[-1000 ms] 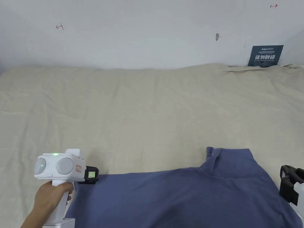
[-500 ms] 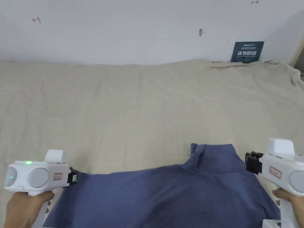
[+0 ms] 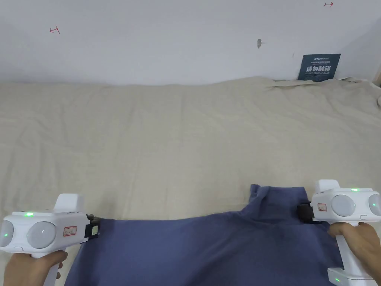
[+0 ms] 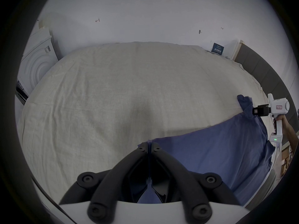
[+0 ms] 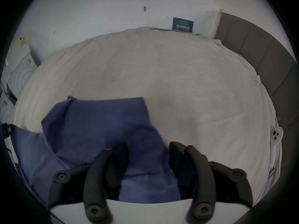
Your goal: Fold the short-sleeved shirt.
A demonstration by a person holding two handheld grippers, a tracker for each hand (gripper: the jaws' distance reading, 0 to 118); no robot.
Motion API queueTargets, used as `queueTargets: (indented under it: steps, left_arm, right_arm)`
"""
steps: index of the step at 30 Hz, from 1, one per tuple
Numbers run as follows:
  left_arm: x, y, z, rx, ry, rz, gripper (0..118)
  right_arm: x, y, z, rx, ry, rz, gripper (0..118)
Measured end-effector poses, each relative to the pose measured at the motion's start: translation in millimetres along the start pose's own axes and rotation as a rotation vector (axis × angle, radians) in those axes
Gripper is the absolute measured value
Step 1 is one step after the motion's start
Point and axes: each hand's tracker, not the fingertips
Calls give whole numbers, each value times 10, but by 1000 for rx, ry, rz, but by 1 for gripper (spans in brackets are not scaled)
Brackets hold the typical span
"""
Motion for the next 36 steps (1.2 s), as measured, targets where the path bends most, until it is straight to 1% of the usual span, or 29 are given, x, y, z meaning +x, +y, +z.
queueTargets:
  steps: [1,2,3,4,5,6,7,9,11,14,18,24,30,36]
  left_arm:
    - [-3,3,-14,-2,4,-1,0]
    - [-6,-4,-17,-2,6,0,0]
    - [-10,-12,-14,-2,7,4,0]
    - [-12,-20,-9,-3,9,9,0]
    - [-8,-30,2,-1,9,13,0]
    - [-7,-40,15,1,11,16,0]
    - [-6,-48,27,3,15,18,0]
    - [-9,-66,59,11,23,20,0]
    - [-12,-80,111,18,27,26,0]
    - [-21,-110,232,33,37,38,0]
    - [-62,-186,451,48,47,50,0]
    - [-148,-389,834,72,39,62,0]
    - [-121,-783,1194,81,27,42,0]
    - [-82,-1330,1348,45,32,26,0]
  right_arm:
    - [-13,8,28,5,9,4,36]
    - [-18,28,58,-1,53,4,16]
    - [-20,24,97,2,47,9,3]
    - [-52,23,157,27,13,38,3]
    - [-70,14,224,51,13,85,3]
    - [-76,6,296,64,10,97,3]
    - [-62,-11,366,70,14,81,3]
    - [-10,-41,568,116,59,37,3]
    - [40,-97,792,154,84,16,3]
    - [97,-215,1186,208,122,8,3]
    - [201,-464,1727,276,175,-23,3]
    - [305,-930,2314,324,211,-26,3]
    - [345,-1482,2627,325,228,-32,3]
    - [347,-2040,2650,278,206,-49,3]
